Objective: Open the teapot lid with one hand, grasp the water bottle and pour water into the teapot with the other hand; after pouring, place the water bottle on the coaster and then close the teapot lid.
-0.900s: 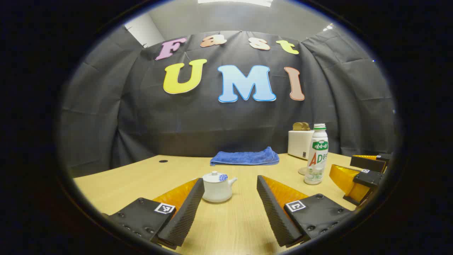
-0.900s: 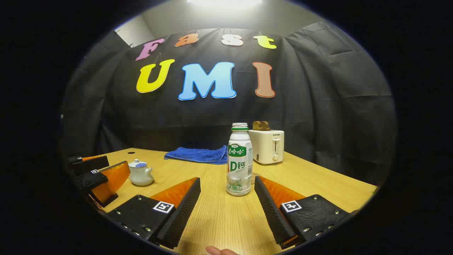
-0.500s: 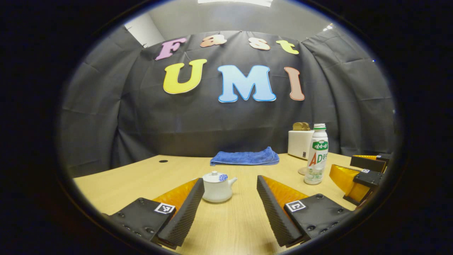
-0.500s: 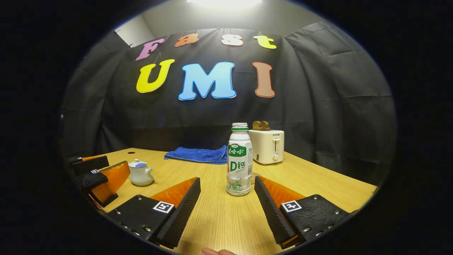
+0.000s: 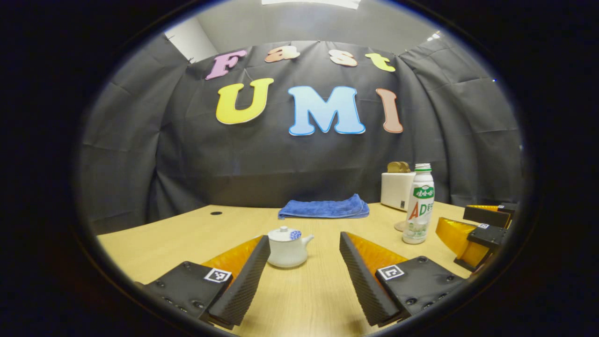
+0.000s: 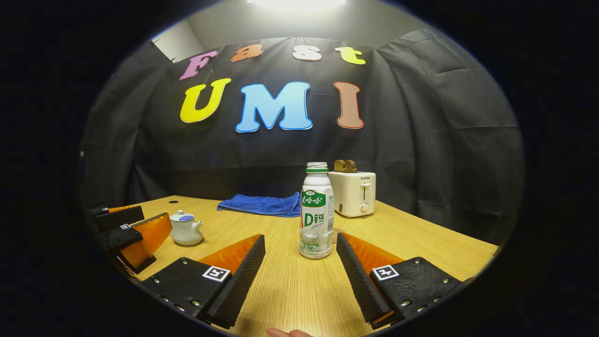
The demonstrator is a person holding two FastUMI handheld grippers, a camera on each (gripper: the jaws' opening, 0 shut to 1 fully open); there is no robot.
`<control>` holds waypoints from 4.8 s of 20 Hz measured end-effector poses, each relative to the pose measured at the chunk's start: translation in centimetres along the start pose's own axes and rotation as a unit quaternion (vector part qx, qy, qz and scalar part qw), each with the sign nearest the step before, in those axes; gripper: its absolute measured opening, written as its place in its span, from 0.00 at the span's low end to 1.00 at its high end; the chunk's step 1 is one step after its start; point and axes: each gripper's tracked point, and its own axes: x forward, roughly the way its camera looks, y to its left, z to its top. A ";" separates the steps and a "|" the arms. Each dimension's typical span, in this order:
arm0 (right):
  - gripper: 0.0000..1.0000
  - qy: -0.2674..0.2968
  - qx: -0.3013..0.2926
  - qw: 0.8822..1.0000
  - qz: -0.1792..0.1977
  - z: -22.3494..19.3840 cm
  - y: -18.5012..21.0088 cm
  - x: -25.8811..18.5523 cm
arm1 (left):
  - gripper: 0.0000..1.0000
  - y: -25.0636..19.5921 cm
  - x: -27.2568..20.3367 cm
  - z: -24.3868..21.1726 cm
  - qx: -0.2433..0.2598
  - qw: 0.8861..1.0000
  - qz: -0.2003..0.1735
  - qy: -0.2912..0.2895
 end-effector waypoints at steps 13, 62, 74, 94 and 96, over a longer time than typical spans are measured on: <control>0.95 0.000 0.000 1.000 0.000 0.0 0.0 0.0 | 1.00 2.0 9.4 -1.4 -0.002 0.999 -0.033 0.028; 0.95 0.021 -0.044 0.999 0.019 1.4 -3.0 9.5 | 0.17 4.3 10.6 4.8 -0.080 0.994 -0.073 -0.030; 0.74 0.057 -0.043 0.997 0.025 -0.9 -3.0 12.7 | 0.17 4.4 9.9 5.8 -0.071 0.994 -0.073 -0.046; 0.71 0.029 -0.322 0.943 0.084 1.2 7.2 10.8 | 0.17 11.4 -2.5 5.4 -0.070 0.994 -0.071 -0.054; 0.71 0.029 -0.352 0.932 0.084 1.1 8.3 11.1 | 0.12 11.1 -3.4 5.4 -0.073 0.993 -0.073 -0.056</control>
